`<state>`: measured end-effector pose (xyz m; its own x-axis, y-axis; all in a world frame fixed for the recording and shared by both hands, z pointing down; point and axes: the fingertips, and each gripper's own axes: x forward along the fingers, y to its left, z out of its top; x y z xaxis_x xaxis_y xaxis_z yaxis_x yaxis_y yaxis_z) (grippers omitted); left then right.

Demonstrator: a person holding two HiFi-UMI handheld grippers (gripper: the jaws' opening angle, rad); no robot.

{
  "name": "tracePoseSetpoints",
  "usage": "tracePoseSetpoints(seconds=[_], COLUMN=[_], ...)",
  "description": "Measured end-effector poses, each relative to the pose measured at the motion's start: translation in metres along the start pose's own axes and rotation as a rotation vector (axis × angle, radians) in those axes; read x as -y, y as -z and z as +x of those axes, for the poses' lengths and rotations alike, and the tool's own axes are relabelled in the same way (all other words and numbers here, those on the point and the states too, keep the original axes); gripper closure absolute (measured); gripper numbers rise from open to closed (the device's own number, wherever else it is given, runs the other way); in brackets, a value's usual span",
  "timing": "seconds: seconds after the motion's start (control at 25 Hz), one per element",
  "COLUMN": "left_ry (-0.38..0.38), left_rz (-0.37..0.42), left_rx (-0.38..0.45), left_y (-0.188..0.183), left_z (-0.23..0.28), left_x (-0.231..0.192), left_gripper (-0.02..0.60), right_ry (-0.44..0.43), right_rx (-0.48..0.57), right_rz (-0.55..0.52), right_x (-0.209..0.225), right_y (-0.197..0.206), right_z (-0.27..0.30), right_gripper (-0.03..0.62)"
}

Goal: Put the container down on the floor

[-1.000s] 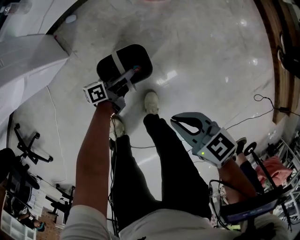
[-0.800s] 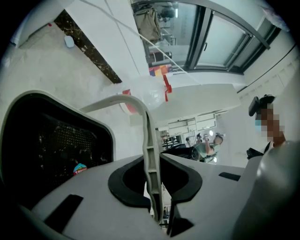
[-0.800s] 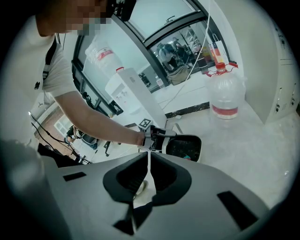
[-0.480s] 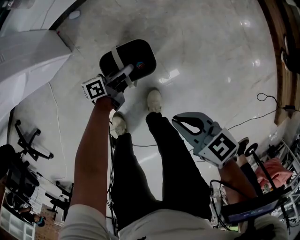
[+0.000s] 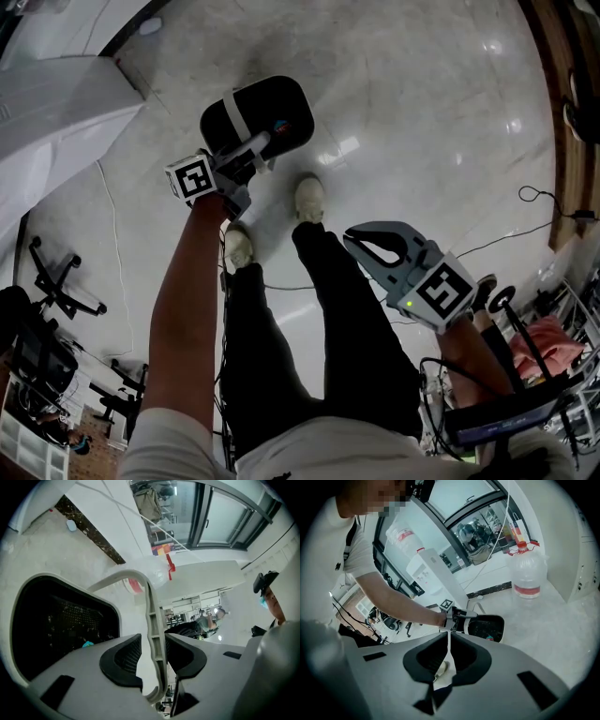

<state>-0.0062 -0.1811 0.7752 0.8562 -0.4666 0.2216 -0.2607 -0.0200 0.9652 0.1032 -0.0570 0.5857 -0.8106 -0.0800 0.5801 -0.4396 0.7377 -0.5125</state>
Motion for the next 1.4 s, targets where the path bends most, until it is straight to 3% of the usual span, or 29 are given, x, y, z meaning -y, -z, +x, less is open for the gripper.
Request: tracePoseSetpoints(seconds=[0.2, 0.32, 0.64, 0.88, 1.4], left_ry=[-0.005, -0.004, -0.047, -0.066, -0.091], left_rz=[0.054, 0.014, 0.045, 0.065, 0.046], left_rx=[-0.022, -0.005, -0.002, -0.04, -0.04], left_y=[0.0, 0.0, -0.001, 0.006, 0.01], left_z=[0.0, -0.001, -0.009, -0.016, -0.03], left_x=[-0.002, -0.003, -0.012, -0.01, -0.002], left_gripper=[0.415, 0.405, 0.329, 0.328, 0.311], right_ry=[-0.006, -0.008, -0.029, -0.039, -0.024], right_rx=[-0.003, -0.002, 0.011, 0.021, 0.026], right_rz=[0.003, -0.001, -0.01, -0.014, -0.011], right_x=[-0.001, -0.002, -0.004, -0.014, -0.019], right_y=[-0.001, -0.001, -0.004, -0.014, -0.018], right_z=[0.002, 0.003, 0.007, 0.008, 0.01], right_gripper=[0.568, 0.568, 0.568, 0.568, 0.568])
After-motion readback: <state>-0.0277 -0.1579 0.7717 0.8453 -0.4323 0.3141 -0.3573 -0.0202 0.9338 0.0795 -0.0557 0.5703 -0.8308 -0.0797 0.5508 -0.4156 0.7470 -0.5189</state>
